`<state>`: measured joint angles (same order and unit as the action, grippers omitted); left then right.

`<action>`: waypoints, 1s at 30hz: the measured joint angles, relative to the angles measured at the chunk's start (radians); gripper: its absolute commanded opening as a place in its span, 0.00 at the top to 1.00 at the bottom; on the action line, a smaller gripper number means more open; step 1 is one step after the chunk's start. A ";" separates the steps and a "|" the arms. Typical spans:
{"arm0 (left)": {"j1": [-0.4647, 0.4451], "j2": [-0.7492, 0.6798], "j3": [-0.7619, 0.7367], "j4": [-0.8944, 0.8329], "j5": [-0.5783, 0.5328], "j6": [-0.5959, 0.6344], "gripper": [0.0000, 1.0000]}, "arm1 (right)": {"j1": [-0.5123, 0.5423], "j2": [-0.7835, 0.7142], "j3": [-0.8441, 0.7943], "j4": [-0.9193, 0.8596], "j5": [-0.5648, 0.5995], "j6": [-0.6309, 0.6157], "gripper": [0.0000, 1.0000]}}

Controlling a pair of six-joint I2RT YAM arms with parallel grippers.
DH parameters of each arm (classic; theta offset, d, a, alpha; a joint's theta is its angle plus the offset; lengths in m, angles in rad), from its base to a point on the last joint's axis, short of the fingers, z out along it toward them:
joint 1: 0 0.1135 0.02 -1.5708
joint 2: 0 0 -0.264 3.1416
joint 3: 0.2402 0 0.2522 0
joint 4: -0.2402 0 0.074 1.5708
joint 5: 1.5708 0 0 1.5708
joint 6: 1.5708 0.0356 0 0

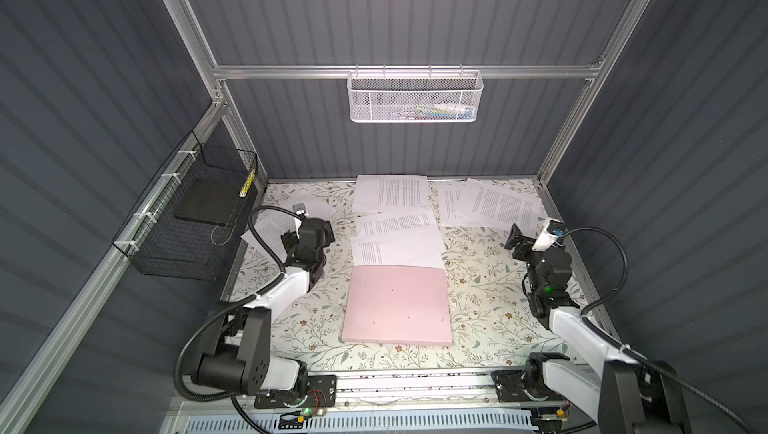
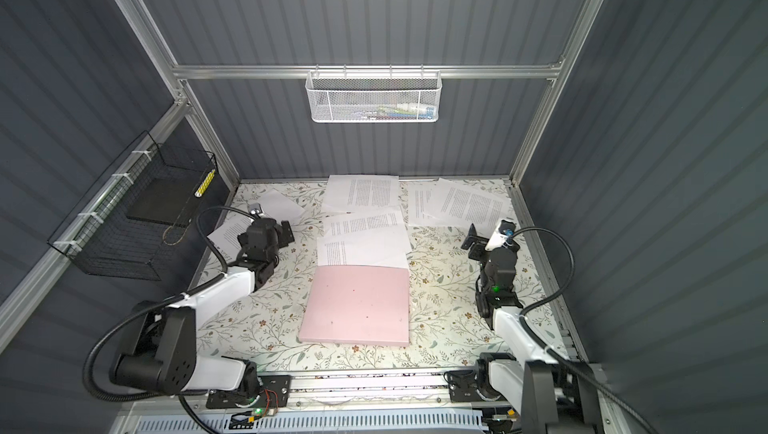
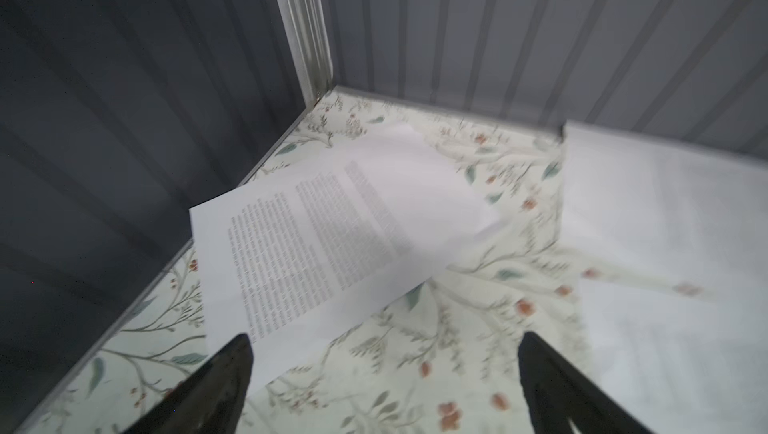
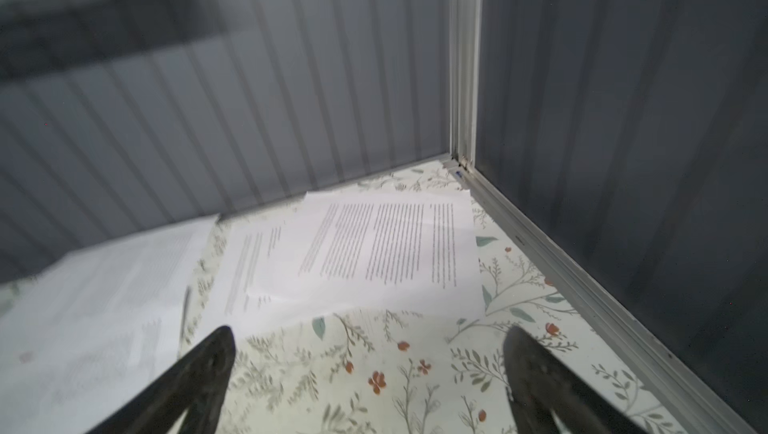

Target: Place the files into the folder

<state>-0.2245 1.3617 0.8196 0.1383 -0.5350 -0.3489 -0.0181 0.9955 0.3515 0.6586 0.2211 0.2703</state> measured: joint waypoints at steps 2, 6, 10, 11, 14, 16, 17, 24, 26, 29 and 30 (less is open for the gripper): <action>-0.006 -0.079 0.050 -0.166 0.097 -0.137 0.00 | -0.015 -0.043 0.011 -0.057 0.040 0.150 0.01; -0.094 -0.227 -0.032 -0.438 0.249 -0.390 0.00 | -0.057 -0.041 0.013 -0.187 0.002 0.300 0.01; -0.166 -0.292 -0.176 -0.668 0.389 -0.624 0.00 | -0.022 0.050 0.066 -0.318 -0.075 0.348 0.01; -0.175 -0.302 -0.193 -0.732 0.406 -0.674 0.00 | -0.009 0.068 0.076 -0.338 -0.091 0.352 0.01; -0.188 -0.324 -0.197 -0.872 0.439 -0.794 0.00 | 0.019 0.094 0.090 -0.374 -0.131 0.359 0.01; -0.189 -0.311 -0.190 -0.939 0.465 -0.843 0.00 | 0.035 0.106 0.094 -0.388 -0.148 0.362 0.01; -0.192 -0.291 -0.185 -0.963 0.488 -0.859 0.00 | 0.043 0.111 0.094 -0.392 -0.153 0.362 0.01; -0.301 -0.157 -0.180 -1.003 0.601 -0.962 0.00 | 0.116 0.200 0.138 -0.436 -0.177 0.357 0.01; -0.330 -0.166 -0.182 -0.990 0.620 -0.999 0.00 | 0.135 0.220 0.158 -0.447 -0.187 0.351 0.01; -0.365 -0.200 -0.214 -0.941 0.639 -1.062 0.00 | 0.167 0.262 0.198 -0.457 -0.204 0.338 0.01; -0.372 -0.210 -0.233 -0.917 0.644 -1.080 0.00 | 0.177 0.278 0.209 -0.458 -0.215 0.333 0.01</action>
<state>-0.5961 1.1515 0.5869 -0.7788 0.1089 -1.4288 0.1585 1.2732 0.5610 0.2008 0.0059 0.6029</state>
